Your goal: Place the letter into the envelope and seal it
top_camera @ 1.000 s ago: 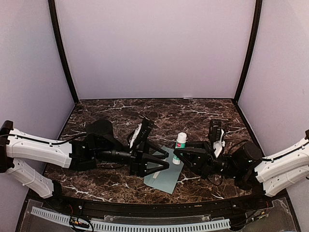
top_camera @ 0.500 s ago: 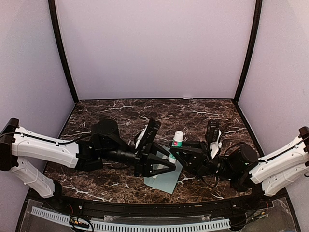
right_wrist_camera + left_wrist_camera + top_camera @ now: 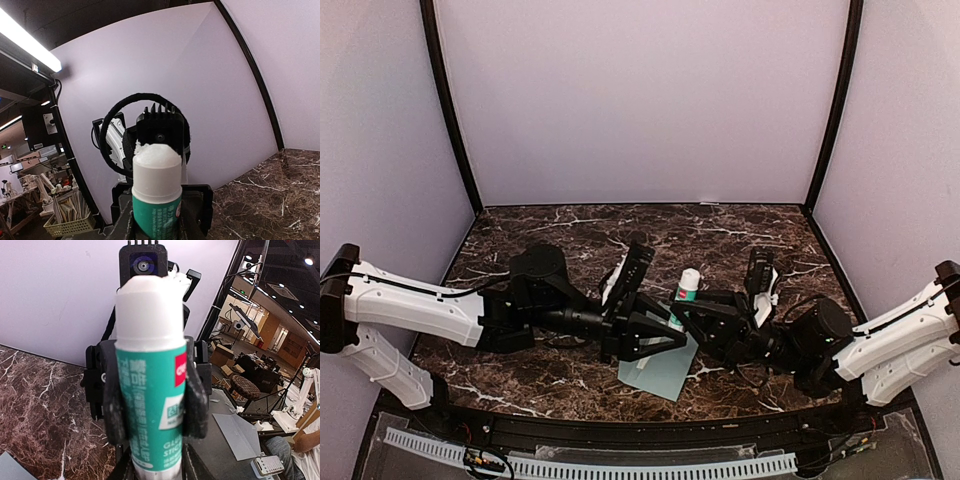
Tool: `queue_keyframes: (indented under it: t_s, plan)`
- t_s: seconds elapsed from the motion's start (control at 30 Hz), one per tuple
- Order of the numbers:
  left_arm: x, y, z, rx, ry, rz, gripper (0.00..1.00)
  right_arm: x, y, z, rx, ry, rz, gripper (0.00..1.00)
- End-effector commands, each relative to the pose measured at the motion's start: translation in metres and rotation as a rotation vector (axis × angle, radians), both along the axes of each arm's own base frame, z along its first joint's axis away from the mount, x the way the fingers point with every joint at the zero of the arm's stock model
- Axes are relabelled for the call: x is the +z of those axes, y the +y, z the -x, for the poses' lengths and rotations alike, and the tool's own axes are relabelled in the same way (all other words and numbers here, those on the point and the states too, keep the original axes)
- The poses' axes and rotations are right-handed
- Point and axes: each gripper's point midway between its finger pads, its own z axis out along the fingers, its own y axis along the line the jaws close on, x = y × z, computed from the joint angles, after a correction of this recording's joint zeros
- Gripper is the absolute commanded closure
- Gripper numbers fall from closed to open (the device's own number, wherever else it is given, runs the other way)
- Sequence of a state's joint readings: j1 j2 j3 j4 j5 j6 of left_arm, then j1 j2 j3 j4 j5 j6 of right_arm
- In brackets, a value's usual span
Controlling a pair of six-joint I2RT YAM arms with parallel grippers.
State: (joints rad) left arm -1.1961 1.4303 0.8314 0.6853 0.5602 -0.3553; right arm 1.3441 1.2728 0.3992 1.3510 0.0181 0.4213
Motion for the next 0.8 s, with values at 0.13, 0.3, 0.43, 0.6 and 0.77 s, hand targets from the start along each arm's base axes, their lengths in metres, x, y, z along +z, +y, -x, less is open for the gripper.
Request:
queue_keyframes:
  t_s: [0.13, 0.3, 0.43, 0.6, 0.77]
  plan:
    - [0.019, -0.003, 0.004, -0.005, -0.025, 0.053, 0.75, 0.015, -0.003, 0.001, -0.014, -0.016, -0.058, 1.00]
    - [0.019, -0.004, 0.004, -0.008, -0.029, 0.051, 0.70, 0.013, -0.005, -0.001, -0.025, -0.013, -0.056, 1.00]
    - [0.019, -0.005, 0.004, -0.004, -0.030, 0.050, 0.67, 0.010, -0.006, -0.002, -0.035, -0.009, -0.052, 1.00]
    - [0.018, -0.007, 0.003, 0.004, -0.029, 0.045, 0.76, 0.009, -0.008, -0.003, -0.038, -0.008, -0.051, 1.00]
    - [0.017, -0.007, 0.001, 0.014, -0.029, 0.045, 0.82, 0.005, -0.009, -0.003, -0.042, -0.003, -0.043, 1.00]
